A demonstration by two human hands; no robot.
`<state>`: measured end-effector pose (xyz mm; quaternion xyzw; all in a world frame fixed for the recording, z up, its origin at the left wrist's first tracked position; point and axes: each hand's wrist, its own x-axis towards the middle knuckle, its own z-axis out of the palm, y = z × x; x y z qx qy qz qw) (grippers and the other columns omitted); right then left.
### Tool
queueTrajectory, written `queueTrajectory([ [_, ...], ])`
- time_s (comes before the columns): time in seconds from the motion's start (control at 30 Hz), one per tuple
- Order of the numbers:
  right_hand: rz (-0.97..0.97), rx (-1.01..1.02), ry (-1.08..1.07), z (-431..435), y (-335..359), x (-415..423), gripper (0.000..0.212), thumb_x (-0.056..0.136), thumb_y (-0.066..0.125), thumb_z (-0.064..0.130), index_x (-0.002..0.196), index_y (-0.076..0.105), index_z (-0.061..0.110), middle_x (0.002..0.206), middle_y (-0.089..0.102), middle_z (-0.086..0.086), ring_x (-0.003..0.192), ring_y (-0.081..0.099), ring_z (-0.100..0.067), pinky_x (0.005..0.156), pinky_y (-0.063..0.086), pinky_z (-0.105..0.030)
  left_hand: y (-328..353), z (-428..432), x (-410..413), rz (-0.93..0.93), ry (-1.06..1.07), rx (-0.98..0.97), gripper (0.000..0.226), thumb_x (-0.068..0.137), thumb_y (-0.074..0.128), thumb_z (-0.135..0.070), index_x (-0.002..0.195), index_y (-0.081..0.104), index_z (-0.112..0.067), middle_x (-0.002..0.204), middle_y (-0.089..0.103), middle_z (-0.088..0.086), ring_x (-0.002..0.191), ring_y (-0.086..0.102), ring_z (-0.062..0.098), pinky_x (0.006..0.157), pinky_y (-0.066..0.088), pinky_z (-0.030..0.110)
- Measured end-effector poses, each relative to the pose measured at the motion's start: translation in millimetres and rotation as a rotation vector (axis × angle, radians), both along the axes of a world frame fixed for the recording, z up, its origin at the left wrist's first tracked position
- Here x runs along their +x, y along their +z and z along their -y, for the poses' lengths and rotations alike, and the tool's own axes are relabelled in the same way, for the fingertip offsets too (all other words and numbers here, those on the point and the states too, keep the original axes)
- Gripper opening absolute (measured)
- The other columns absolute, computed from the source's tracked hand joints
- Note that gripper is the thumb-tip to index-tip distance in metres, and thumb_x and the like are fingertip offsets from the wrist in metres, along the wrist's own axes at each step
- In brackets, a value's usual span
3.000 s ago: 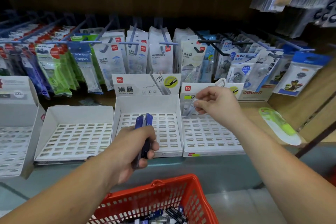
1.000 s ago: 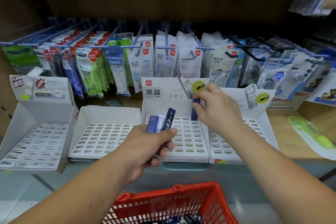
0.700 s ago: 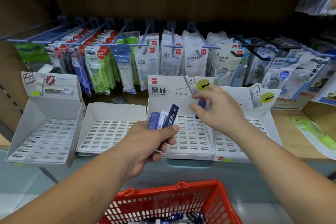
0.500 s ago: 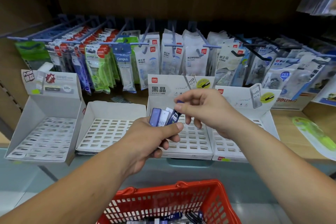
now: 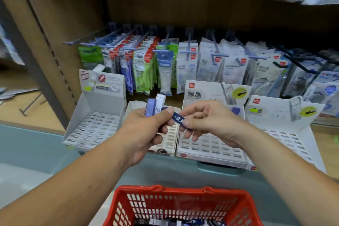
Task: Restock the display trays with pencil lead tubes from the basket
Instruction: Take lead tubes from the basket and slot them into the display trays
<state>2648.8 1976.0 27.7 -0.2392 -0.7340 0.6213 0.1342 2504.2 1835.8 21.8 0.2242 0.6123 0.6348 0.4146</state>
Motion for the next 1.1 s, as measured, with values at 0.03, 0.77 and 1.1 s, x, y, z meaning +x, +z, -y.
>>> queueTrajectory([
  [0.03, 0.006, -0.001, -0.02, 6, 0, -7, 0.019, 0.091, 0.072, -0.001, 0.11, 0.068, 0.0, 0.089, 0.075, -0.023, 0.075, 0.072, -0.029, 0.063, 0.058, -0.035, -1, 5, -5, -0.007, 0.015, -0.007, 0.013, 0.095, 0.074, -0.02, 0.095, 0.072, -0.007, 0.075, 0.068, 0.005, 0.053, 0.049, 0.008, 0.041, 0.03, 0.02],
  [0.77, -0.123, 0.422, -0.327, -8, -25, -50, 0.03, 0.09, 0.073, 0.002, 0.096, 0.077, 0.031, 0.076, 0.068, 0.008, 0.06, 0.067, -0.018, 0.057, 0.052, -0.023, -39, 3, -39, -0.116, -0.141, -0.209, 0.014, 0.105, 0.055, -0.022, 0.116, 0.058, -0.014, 0.074, 0.069, 0.008, 0.049, 0.046, 0.014, 0.04, 0.027, 0.023],
  [1.1, -0.033, 0.454, -0.426, -27, -45, -61, 0.019, 0.081, 0.086, 0.015, 0.083, 0.079, 0.033, 0.083, 0.075, 0.011, 0.063, 0.063, -0.005, 0.071, 0.06, -0.036, -47, -3, -35, -0.037, -0.116, -0.182, 0.012, 0.104, 0.061, -0.021, 0.113, 0.067, -0.016, 0.084, 0.071, 0.007, 0.063, 0.064, 0.015, 0.048, 0.043, 0.027],
])
